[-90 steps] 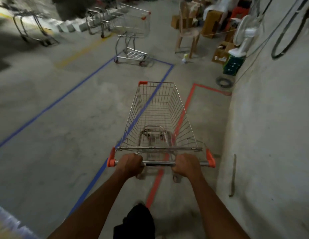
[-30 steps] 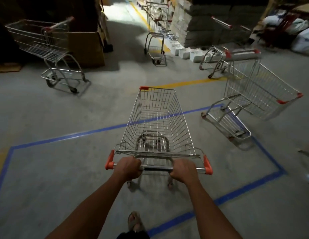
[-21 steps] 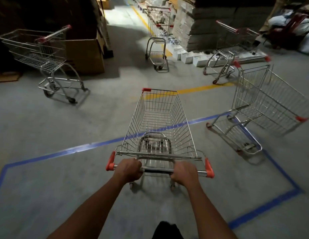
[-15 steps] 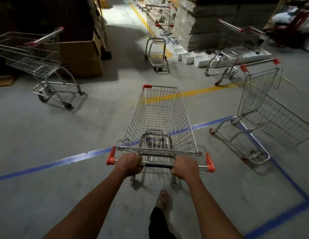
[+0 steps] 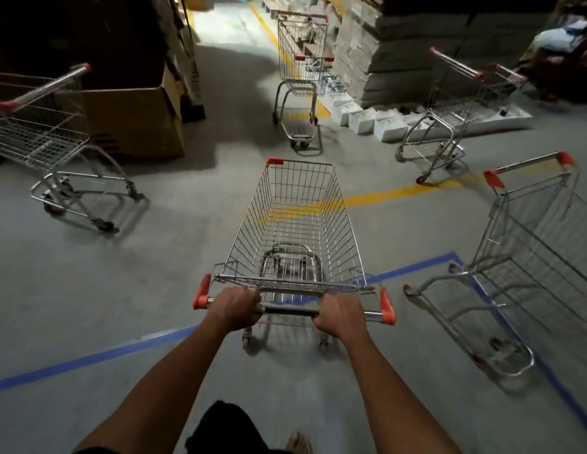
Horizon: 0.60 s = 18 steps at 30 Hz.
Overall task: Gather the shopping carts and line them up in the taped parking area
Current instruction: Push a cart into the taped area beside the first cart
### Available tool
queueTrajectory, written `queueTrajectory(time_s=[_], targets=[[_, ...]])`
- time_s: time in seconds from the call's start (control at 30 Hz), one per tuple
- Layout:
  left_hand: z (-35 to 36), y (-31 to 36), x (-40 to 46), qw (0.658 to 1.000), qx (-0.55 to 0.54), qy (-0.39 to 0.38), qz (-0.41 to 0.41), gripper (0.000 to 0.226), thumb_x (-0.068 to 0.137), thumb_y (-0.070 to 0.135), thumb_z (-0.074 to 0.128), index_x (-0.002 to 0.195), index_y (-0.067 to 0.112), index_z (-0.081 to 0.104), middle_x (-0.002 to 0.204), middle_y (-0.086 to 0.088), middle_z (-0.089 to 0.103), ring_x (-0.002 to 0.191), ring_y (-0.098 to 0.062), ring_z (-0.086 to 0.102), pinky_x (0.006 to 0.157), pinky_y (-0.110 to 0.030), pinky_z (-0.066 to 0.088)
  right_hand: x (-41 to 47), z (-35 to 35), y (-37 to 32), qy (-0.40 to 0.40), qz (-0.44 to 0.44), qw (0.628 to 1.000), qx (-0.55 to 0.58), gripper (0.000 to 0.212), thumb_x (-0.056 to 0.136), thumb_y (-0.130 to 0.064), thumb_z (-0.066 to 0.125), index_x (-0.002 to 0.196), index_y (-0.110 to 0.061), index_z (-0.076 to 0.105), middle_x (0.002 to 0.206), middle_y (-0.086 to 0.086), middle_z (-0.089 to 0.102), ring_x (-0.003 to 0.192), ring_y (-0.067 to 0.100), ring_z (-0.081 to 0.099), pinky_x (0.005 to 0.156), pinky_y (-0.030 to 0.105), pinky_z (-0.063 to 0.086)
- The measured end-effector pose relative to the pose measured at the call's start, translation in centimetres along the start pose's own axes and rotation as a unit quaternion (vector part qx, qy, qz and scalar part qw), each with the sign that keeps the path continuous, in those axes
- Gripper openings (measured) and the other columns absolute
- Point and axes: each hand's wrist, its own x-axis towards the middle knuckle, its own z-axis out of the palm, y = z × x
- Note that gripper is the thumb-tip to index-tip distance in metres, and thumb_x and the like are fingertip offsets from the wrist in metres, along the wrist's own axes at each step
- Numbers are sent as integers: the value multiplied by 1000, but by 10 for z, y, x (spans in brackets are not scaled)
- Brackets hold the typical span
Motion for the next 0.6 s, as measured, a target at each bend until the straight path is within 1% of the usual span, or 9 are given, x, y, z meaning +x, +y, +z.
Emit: queueTrajectory(time_s=[0.07,0.17,0.3,0.37,0.47,0.6], targets=[[-10,-16,33,1000,6,-2,3,26,91,44,48,92,25,66,79,3,65,67,-15,62,64,-32,55,33,-12,0,-6,8,1000,11,20,77,-43,61,81,-23,58,83,4,69,77,27,69,69,35,54],[-27,-45,85,1000,20,-5,16,26,90,43,47,91,24,65,79,3,66,67,-17,64,66,-34,58,81,-34,-5,4,20,1000,21,23,78,-39,61,88,-19,68,87,6,71,83,29,71,74,37,57],[-53,-88,153,999,20,-6,42,26,90,40,47,91,21,64,82,0,67,74,-20,66,71,-36,58,142,-61,-18,12,42,999,28,17,80,-37,63,80,-20,64,81,6,68,78,28,69,70,35,56],[-65,-110,182,998,28,-12,60,26,90,39,47,90,21,64,82,0,67,74,-21,66,71,-36,58,169,-71,-28,14,63,997,35,19,79,-37,64,81,-18,67,83,8,70,80,29,70,70,35,55],[-83,-141,223,995,38,-26,94,25,90,39,49,90,20,66,82,0,66,74,-20,66,71,-35,58,204,-82,-44,19,110,992,57,29,78,-38,64,93,-14,71,93,10,72,88,32,71,75,37,57],[-105,-175,278,986,60,-26,153,27,91,40,49,90,19,65,84,-3,68,76,-23,67,70,-34,56,247,-96,-60,22,165,982,88,35,78,-38,59,104,-17,68,106,9,71,99,32,69,82,38,55]])
